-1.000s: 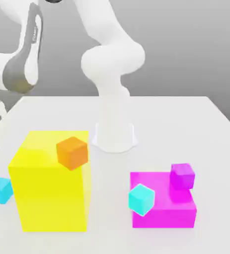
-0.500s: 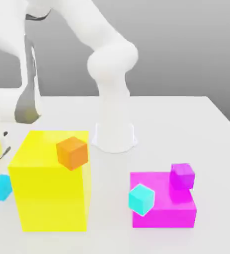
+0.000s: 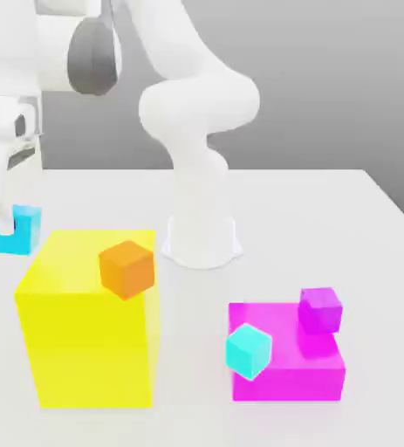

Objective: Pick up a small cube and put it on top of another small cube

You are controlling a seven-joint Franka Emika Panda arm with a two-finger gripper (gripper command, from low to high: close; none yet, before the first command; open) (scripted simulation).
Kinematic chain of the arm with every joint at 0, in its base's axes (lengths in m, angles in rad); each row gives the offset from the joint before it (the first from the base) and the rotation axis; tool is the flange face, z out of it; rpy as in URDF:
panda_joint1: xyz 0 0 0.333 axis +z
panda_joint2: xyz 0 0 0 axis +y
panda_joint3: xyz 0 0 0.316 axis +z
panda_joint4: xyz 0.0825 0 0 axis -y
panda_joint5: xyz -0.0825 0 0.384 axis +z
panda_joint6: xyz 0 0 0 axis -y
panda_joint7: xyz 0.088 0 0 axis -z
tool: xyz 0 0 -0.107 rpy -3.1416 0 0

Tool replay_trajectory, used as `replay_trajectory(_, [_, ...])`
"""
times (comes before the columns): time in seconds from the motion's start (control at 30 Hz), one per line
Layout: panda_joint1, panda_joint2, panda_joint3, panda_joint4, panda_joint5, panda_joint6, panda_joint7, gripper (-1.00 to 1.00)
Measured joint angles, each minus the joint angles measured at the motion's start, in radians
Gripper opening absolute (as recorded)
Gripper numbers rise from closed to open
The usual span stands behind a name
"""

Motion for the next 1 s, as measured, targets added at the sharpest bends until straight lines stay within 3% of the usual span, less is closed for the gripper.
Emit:
replay_trajectory(0.2, [0.122, -0.015, 0.171, -0.033, 0.084, -0.051, 0.04, -1.0])
replay_trajectory(0.43, [0.335, 0.08, 0.264, -0.073, 0.186, -0.016, 0.113, -1.0])
replay_trajectory(0.73, [0.646, 0.343, 0.246, -0.143, 0.353, 0.176, 0.178, -1.0])
replay_trajectory(0.9, [0.756, 0.541, 0.139, -0.185, 0.423, 0.397, 0.135, -1.0])
replay_trajectory(0.93, [0.774, 0.58, 0.118, -0.194, 0.442, 0.442, 0.119, 1.0])
replay_trajectory(1.0, [0.774, 0.58, 0.118, -0.194, 0.442, 0.442, 0.119, 1.0])
